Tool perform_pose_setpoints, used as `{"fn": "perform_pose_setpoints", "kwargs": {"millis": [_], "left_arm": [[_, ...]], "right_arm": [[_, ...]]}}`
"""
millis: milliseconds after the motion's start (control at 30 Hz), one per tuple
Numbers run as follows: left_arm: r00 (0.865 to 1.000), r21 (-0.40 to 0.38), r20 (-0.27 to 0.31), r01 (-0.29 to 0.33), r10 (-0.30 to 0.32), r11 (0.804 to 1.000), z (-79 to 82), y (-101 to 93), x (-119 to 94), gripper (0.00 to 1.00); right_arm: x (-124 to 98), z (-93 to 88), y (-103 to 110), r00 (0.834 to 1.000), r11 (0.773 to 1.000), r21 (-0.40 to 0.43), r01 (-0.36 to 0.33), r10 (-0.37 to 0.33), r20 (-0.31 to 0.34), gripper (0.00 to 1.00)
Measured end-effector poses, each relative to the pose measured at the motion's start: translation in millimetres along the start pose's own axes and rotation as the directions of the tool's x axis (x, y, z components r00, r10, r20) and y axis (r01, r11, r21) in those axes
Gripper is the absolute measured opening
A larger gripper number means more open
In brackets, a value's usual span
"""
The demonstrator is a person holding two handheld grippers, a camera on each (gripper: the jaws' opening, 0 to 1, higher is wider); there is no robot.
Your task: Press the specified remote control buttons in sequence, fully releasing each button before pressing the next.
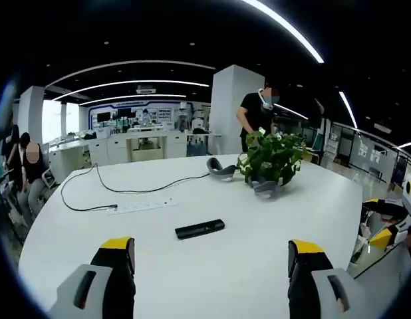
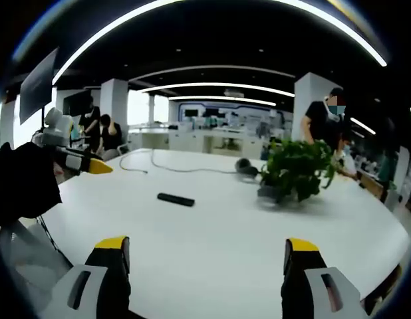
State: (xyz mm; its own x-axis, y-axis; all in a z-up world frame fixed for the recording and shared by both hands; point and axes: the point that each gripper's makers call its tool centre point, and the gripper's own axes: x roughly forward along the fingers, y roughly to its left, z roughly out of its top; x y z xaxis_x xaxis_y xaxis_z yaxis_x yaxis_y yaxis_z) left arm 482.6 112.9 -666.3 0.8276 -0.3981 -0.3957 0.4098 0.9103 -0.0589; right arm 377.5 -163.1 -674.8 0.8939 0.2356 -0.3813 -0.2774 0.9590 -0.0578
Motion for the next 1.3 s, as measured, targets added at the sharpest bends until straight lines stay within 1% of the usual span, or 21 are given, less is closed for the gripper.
{"fn": "perform_pose_setpoints", "kwargs": {"millis": [67,100,167,200,300,367,433,467,567,667,767,833,900,933,967,1033,1133,1300], "left_arm": [[1.0,0.001,0.005,-0.016,0.016,1.0,-4.2,2.8,-6,1.0],[1.0,-0.013,0.015,-0.022,0.023,1.0,-5.3,4.1,-11,1.0],[0.999,-0.054,0.013,-0.041,0.042,0.998,-9.0,7.6,-20,1.0],[0.999,-0.059,0.019,-0.046,0.047,0.997,-9.2,8.7,-24,1.0],[0.996,-0.075,0.041,-0.075,0.078,0.994,-9.5,11.4,-40,1.0],[0.993,-0.08,0.051,-0.103,0.107,0.991,-13.1,14.1,-52,1.0],[0.99,-0.087,0.048,-0.125,0.13,0.988,-20.7,16.3,-65,1.0],[0.989,-0.103,0.049,-0.131,0.137,0.986,-25.4,16.3,-72,1.0],[0.987,-0.126,0.039,-0.149,0.155,0.981,-35.4,17.1,-85,1.0],[0.981,-0.127,0.045,-0.181,0.188,0.975,-41.1,15.9,-100,1.0],[0.974,-0.109,0.047,-0.214,0.22,0.971,-44.8,17.5,-111,1.0],[0.972,-0.115,0.048,-0.225,0.232,0.968,-49.6,18.8,-116,1.0],[0.969,-0.138,0.055,-0.233,0.242,0.963,-55.5,20.8,-119,0.99],[0.965,-0.163,0.03,-0.252,0.26,0.954,-62.9,23.1,-122,0.98],[0.963,-0.17,0.024,-0.259,0.267,0.951,-67.5,24.0,-124,0.97],[0.961,-0.175,0.03,-0.267,0.276,0.948,-70.4,24.8,-126,0.96],[0.96,-0.191,0.037,-0.265,0.277,0.945,-74.9,23.3,-125,0.96],[0.951,-0.185,0.026,-0.298,0.307,0.937,-81.0,30.0,-121,0.95]], "right_arm": [[0,0.1,1,1.0,1.0,0.009,-0.005,0.005,0.001,0.99],[0,0.2,1,1.0,1.0,0.014,-0.008,0.008,0.001,0.99],[1,1.1,1,1.0,1.0,0.022,-0.012,0.011,0.008,0.99],[1,0.2,2,1.0,1.0,0.023,-0.014,0.014,0.002,0.99],[1,-0.1,1,1.0,1.0,0.007,0.0,0.0,0.001,0.99],[0,1.3,0,1.0,1.0,0.004,0.002,-0.002,0.01,0.99],[-2,2.7,0,1.0,1.0,-0.004,0.01,-0.01,0.018,0.97],[-2,3.2,-1,1.0,1.0,-0.009,0.014,-0.013,0.021,0.96],[-4,5.7,-2,0.999,1.0,-0.005,0.018,-0.018,0.037,0.95],[-4,5.7,-3,0.999,1.0,-0.007,0.022,-0.021,0.037,0.95],[-4,4.7,-2,0.999,1.0,-0.018,0.022,-0.021,0.032,0.93],[-5,5.4,-2,0.999,0.999,-0.024,0.023,-0.023,0.035,0.93],[-5,5.9,-2,0.999,0.999,-0.026,0.02,-0.019,0.037,0.92],[-5,5.9,-1,0.999,0.999,-0.026,0.019,-0.018,0.037,0.92],[-5,5.8,-1,0.999,0.999,-0.026,0.018,-0.017,0.036,0.92],[-4,5.4,-2,0.999,0.999,-0.026,0.02,-0.019,0.034,0.92],[-5,5.2,-3,0.999,0.999,-0.022,0.023,-0.022,0.034,0.91],[-4,2.9,-1,1.0,0.999,-0.028,0.018,-0.018,0.023,0.89]]}}
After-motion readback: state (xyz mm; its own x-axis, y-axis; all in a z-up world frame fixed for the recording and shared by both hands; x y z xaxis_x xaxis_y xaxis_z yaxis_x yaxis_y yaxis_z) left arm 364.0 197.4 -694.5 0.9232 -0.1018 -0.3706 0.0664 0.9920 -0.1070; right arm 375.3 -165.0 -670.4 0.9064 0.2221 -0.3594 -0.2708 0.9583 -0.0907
